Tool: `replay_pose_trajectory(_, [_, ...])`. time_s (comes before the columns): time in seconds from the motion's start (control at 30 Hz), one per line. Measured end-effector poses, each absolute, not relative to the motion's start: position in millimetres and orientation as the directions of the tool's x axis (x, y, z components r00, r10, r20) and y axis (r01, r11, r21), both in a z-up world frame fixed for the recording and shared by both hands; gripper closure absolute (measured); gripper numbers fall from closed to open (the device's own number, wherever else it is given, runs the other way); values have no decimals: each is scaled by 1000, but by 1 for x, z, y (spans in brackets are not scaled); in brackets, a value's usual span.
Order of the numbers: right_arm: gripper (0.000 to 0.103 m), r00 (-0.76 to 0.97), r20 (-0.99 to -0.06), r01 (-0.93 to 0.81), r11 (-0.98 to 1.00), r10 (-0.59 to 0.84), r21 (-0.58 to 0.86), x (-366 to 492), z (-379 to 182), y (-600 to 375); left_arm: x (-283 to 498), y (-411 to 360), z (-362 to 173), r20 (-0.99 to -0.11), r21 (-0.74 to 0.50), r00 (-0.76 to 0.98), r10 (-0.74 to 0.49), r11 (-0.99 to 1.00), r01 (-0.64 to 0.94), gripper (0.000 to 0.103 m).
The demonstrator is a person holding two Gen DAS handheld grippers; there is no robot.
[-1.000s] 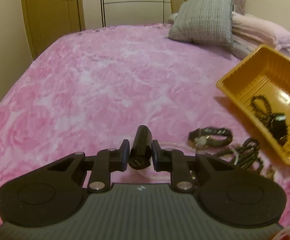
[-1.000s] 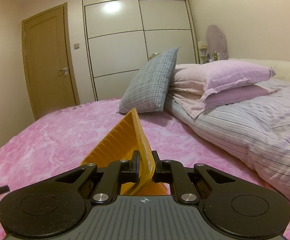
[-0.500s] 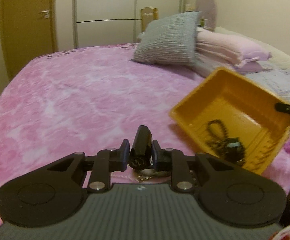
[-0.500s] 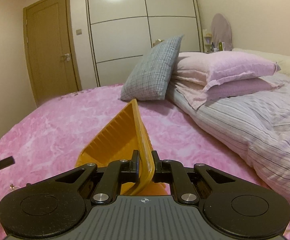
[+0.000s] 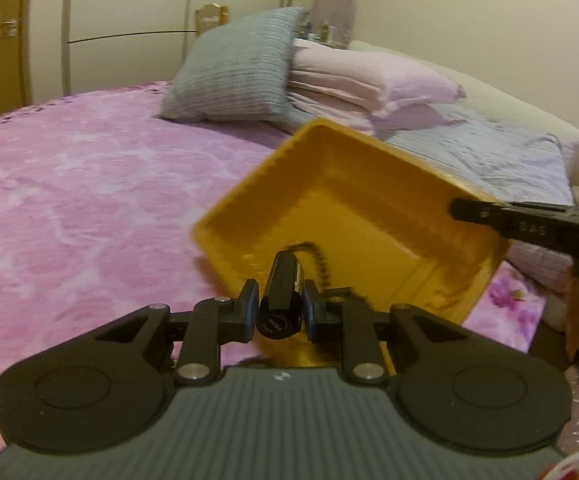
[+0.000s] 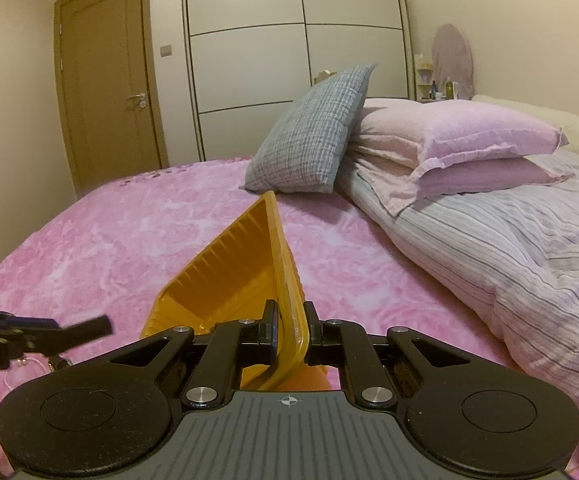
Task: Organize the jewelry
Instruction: 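Carry the black case with the left tool into the tray and release, then move the left tool to the pearl necklace and grasp its strand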
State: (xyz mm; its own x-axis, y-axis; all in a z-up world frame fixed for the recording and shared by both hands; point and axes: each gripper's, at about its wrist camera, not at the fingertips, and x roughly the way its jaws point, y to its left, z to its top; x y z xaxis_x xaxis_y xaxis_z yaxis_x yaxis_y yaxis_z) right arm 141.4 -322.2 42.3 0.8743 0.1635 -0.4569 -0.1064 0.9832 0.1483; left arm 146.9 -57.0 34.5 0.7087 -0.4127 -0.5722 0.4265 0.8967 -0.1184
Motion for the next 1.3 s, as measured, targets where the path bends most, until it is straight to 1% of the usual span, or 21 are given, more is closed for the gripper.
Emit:
replay_pose_trajectory(0.23, [92, 875, -455, -105, 983, 164, 153, 142, 42, -322, 152, -96, 32, -563, -142, 666, -489, 851, 505, 83])
replay_pose_trajectory(0.37, [92, 875, -455, -104, 983, 163, 152, 142, 42, -322, 150, -117, 25, -580, -103, 649, -493, 834, 542, 83])
replay_pose_trajectory(0.43, [92, 875, -457, -104, 983, 163, 152, 142, 42, -323, 151, -121, 21, -591, -109, 634, -498, 828, 549, 83])
replay_pose_trajectory(0.63, [92, 875, -457, -104, 983, 161, 149, 142, 42, -322, 149, -109, 23, -575, -117, 660, -484, 847, 519, 81])
replay_pose_trajectory(0.83, [92, 876, -454, -105, 984, 162, 147, 141, 41, -322, 143, -65, 32, -559, -109, 723, -407, 900, 422, 82])
replay_pose_trajectory(1.17, [92, 879, -449, -106, 985, 158, 139, 140, 41, -319, 127, 32, 27, -575, -81, 795, -191, 981, 177, 82])
replay_pose_trajectory(1.3, [92, 880, -449, -106, 985, 157, 138, 140, 41, -319, 117, 66, 23, -587, -45, 803, -100, 995, 91, 82])
